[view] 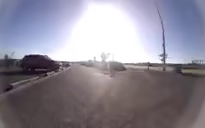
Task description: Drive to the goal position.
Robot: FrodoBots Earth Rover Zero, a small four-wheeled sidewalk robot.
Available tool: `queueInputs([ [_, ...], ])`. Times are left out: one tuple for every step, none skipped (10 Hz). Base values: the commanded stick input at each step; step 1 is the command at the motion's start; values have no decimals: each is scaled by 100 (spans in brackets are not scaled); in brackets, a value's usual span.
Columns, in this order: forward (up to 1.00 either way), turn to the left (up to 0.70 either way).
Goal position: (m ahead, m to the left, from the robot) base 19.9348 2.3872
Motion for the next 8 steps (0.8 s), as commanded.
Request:
queueInputs([
  [70, 10],
  [70, 0],
  [70, 0],
  [70, 0],
  [70, 0],
  [70, 0],
  [70, 0],
  [70, 0],
])
